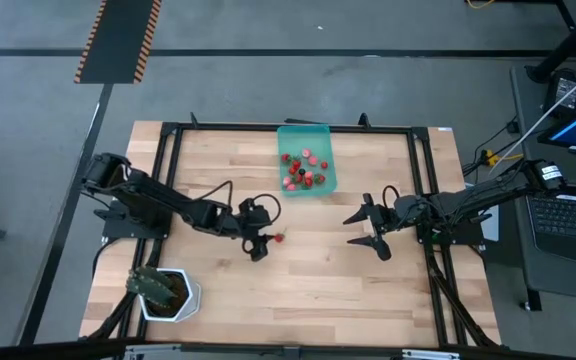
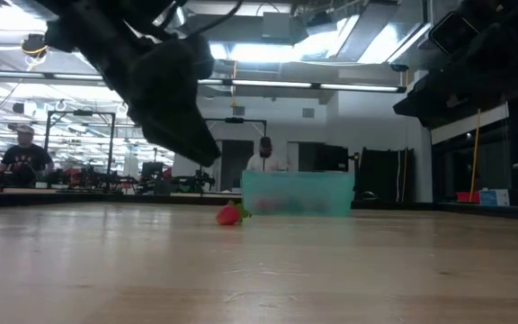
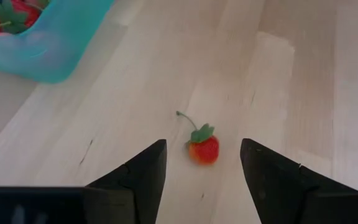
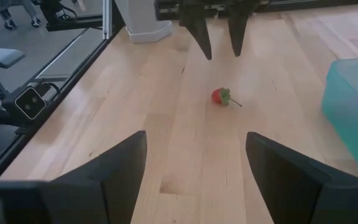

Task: Pick and placing Produce into tupperware
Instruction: Put the red strawberry into the blue bin

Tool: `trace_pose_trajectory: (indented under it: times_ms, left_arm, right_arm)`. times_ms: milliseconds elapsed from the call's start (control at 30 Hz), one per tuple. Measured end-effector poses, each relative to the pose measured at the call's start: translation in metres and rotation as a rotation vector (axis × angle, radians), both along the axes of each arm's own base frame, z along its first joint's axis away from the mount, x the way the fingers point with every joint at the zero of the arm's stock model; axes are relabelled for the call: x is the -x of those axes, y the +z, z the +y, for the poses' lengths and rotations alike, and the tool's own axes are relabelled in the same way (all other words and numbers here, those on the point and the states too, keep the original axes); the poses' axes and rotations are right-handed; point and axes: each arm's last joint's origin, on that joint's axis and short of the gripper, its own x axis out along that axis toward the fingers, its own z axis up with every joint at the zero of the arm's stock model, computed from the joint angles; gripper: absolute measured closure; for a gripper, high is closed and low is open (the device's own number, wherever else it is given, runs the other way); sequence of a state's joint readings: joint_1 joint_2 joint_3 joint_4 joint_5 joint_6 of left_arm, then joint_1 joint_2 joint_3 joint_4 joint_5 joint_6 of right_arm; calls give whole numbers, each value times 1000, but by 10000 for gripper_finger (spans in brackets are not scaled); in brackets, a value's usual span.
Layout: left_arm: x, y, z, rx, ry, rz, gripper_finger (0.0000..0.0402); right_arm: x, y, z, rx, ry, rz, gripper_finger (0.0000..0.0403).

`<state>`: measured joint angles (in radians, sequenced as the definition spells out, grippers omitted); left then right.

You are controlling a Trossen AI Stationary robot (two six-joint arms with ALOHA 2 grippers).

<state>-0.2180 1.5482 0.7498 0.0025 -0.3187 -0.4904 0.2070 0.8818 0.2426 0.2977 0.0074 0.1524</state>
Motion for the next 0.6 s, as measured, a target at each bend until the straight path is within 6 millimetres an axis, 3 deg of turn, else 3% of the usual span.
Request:
trace_pose_trajectory:
  times_ms: [267,600]
  left_arm:
    - [-20,-5,-5,9,-12,18,204]
    - [-24,-26,-6,18,10,76,204]
  right_arm:
    - [0,0,0,-1,0,1,128]
    - [0,0,0,0,0,1,128]
